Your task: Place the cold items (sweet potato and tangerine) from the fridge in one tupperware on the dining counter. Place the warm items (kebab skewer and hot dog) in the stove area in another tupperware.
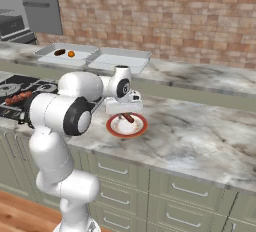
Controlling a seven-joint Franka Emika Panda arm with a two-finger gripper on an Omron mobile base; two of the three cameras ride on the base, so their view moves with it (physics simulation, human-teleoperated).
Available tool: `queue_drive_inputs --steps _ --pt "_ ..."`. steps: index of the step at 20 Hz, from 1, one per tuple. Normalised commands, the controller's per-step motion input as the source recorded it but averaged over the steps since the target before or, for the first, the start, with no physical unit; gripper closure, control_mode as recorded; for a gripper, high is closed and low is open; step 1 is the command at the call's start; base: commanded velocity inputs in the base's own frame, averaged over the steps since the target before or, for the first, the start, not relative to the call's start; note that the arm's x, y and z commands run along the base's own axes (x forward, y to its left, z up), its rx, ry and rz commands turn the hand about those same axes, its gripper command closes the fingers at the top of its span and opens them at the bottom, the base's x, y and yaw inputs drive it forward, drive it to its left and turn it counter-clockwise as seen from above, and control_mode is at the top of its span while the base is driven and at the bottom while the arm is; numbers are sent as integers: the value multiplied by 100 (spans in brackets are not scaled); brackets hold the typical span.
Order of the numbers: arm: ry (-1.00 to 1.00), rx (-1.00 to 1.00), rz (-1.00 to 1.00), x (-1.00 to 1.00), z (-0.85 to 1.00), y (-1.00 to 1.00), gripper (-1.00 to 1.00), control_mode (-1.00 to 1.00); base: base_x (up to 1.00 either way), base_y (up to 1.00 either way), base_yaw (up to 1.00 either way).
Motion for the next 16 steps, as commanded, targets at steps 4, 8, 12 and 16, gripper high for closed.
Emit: queue_drive_inputs --steps 4,8,12,16 --pt "0 -1 0 -100 79 38 100 -100 0 0 0" --pt "-2 0 0 -100 65 42 100 -100 0 0 0" --pt "-2 0 0 -100 52 32 100 -100 0 0 0" --pt "-12 2 1 -100 24 22 100 -100 0 0 0"
